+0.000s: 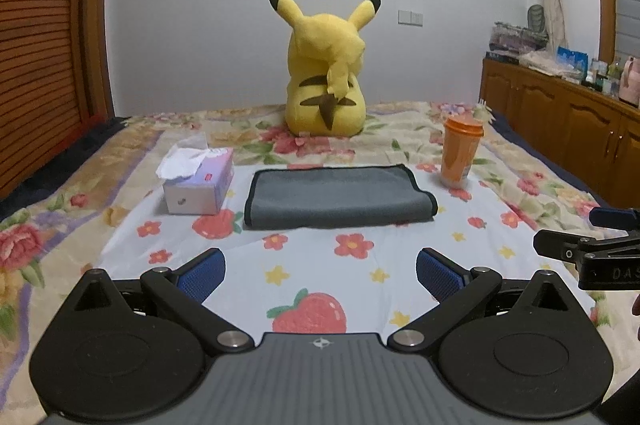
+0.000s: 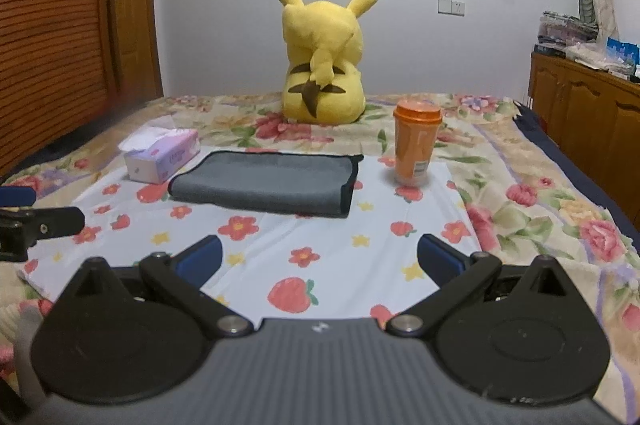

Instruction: Fold towel

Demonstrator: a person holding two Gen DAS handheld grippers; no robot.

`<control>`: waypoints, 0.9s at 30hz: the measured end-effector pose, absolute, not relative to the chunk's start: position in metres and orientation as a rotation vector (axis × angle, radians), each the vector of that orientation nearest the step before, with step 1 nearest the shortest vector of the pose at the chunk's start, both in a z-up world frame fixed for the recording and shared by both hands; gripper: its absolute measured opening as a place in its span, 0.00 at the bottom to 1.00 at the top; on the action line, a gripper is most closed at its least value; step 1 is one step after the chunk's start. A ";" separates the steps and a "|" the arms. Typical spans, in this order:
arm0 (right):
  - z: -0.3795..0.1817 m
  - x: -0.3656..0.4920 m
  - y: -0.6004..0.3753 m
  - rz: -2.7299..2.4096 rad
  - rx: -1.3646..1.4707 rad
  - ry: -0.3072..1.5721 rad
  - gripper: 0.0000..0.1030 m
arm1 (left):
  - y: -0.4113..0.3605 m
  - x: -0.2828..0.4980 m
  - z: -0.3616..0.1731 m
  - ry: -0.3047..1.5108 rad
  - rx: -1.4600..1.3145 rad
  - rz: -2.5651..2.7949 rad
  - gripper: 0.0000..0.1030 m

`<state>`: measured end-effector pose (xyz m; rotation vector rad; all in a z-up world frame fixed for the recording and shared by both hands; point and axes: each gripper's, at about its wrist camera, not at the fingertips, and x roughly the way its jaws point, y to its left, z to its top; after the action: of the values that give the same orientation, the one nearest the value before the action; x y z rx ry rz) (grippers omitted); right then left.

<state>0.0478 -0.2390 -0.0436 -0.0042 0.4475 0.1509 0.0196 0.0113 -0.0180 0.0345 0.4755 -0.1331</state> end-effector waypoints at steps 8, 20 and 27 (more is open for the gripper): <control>-0.041 0.045 -0.241 0.148 0.003 0.418 1.00 | 0.011 0.016 -0.014 0.433 0.041 -0.125 1.00; -0.035 0.035 -0.245 0.135 0.017 0.342 1.00 | 0.008 0.008 -0.009 0.368 0.065 -0.131 1.00; -0.031 0.032 -0.248 0.126 0.027 0.301 1.00 | 0.009 0.003 -0.004 0.319 0.059 -0.117 1.00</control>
<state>0.0316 -0.2481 -0.0312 0.0266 0.3007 0.1259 0.0027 0.0094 -0.0041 0.0591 0.3192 -0.1170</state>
